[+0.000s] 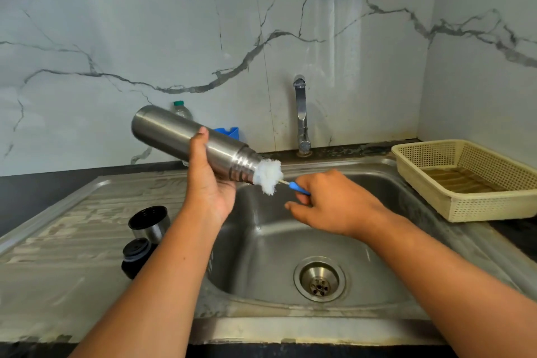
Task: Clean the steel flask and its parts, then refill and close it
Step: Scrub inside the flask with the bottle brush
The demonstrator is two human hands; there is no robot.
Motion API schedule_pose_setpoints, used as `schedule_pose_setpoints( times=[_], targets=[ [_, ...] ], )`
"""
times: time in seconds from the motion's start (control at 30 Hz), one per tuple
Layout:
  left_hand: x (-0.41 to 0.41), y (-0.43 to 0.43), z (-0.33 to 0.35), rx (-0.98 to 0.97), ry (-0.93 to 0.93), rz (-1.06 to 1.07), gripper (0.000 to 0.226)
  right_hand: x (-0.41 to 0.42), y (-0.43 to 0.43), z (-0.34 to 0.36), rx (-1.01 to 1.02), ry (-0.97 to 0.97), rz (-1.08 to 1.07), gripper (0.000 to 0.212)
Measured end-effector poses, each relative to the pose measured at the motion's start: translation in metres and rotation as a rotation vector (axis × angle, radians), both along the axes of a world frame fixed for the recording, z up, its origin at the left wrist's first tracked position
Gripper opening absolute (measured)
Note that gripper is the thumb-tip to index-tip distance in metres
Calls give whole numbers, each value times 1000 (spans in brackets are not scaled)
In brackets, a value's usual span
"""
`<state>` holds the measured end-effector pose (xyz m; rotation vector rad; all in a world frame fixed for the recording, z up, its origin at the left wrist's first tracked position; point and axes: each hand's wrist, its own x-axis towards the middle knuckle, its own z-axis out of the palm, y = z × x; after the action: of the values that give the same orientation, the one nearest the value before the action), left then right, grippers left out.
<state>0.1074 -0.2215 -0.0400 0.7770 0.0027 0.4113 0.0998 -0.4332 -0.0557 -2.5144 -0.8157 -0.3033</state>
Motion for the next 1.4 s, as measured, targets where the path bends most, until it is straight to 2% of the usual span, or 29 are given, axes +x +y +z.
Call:
schedule_pose_setpoints(
  times=[0.17, 0.3, 0.5, 0.67, 0.83, 0.93, 1.03, 1.17, 1.27, 1.4],
  targets=[
    [-2, -22, -14, 137, 98, -49, 62, -7, 20, -4, 25, 29, 26, 27],
    [-2, -2, 3, 5, 0, -16, 64, 0, 1, -1, 26, 22, 3, 32],
    [-2, -20, -14, 166, 69, -51, 77, -7, 21, -6, 40, 47, 29, 28],
    [1, 2, -4, 19, 5, 9, 74, -4, -3, 1, -18, 24, 1, 28],
    [-4, -21, -12, 146, 80, -48, 73, -8, 23, -4, 45, 71, 15, 27],
    [-2, -18, -9, 118, 29, -70, 70, -3, 15, -5, 40, 30, -54, 29],
    [-4, -20, -14, 184, 77, -106, 62, -3, 9, -6, 38, -11, -144, 27],
    [-5, -25, -12, 286, 182, -74, 81, -2, 7, -6, 23, -92, -270, 8],
    [-4, -25, -14, 284, 202, -22, 73, -2, 7, -8, 32, -125, -310, 12],
    [-1, -25, -15, 233, 194, -3, 47, 0, 11, -10, 53, -93, -317, 11]
  ],
)
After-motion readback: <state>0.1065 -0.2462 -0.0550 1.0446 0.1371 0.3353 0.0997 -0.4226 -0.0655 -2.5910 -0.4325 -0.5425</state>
